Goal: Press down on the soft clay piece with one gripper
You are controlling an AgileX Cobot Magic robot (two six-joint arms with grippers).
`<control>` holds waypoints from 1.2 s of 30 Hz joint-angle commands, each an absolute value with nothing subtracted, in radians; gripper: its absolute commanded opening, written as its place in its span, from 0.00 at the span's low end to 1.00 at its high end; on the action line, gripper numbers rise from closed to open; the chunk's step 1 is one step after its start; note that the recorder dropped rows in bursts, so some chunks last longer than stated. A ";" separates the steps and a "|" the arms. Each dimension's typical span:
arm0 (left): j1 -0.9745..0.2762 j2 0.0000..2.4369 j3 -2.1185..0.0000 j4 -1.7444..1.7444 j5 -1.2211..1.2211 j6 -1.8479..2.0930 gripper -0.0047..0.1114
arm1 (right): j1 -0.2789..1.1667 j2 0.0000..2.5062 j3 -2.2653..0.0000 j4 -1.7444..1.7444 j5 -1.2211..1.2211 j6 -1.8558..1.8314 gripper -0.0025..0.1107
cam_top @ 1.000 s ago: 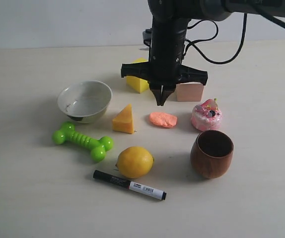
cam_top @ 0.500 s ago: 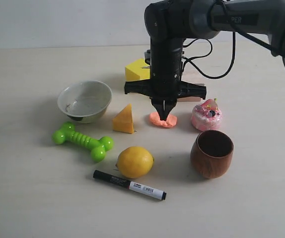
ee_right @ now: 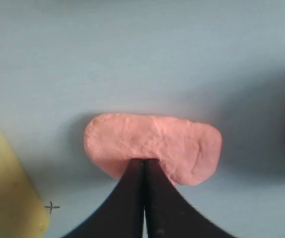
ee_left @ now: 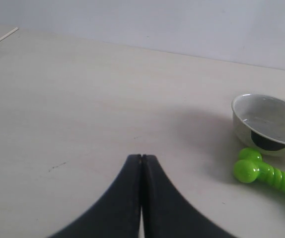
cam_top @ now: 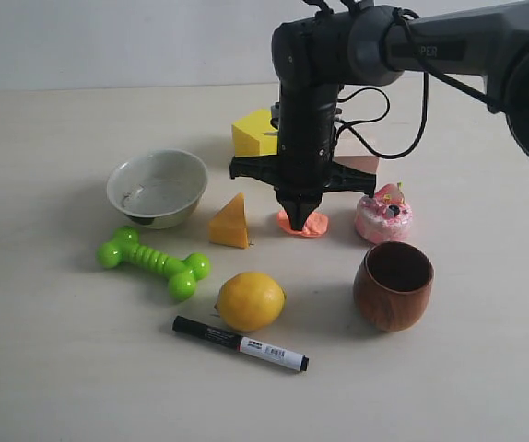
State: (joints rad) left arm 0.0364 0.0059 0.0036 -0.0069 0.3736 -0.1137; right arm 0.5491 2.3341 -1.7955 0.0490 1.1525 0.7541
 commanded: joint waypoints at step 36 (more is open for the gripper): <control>0.031 0.000 0.000 -0.009 0.363 -0.122 0.04 | 0.544 2.461 -1.801 0.158 1.128 0.733 0.02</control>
